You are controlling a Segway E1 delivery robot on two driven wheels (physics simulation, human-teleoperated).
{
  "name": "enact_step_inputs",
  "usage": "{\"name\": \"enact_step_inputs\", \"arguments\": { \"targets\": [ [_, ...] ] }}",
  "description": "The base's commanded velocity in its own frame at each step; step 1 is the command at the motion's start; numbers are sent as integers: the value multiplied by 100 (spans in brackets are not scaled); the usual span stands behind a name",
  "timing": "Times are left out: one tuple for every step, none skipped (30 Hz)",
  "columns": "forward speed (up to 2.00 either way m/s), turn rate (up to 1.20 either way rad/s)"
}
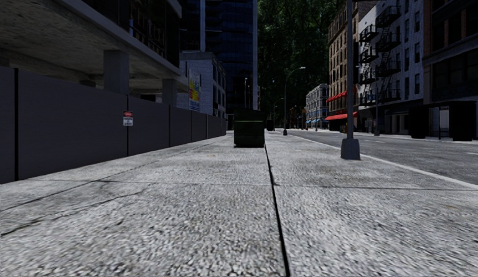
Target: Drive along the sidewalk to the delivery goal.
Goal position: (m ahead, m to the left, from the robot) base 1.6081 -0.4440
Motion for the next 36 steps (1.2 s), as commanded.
{"name": "enact_step_inputs", "arguments": {
  "targets": [
    [139,1],
    [139,1],
    [139,1],
    [139,1],
    [139,1],
    [139,1],
    [139,1],
    [139,1],
    [139,1],
    [139,1],
    [139,1],
    [139,1],
    [139,1],
    [139,1],
    [139,1],
    [139,1],
    [139,1],
    [139,1],
    [139,1],
    [139,1],
    [139,1],
    [139,1],
    [139,1],
    [139,1],
    [139,1],
    [139,1],
    [139,1],
    [139,1],
    [139,1],
    [137,1],
    [137,1],
    [131,1],
    [118,1],
    [109,1],
    [105,1],
    [105,1]
  ]
}}
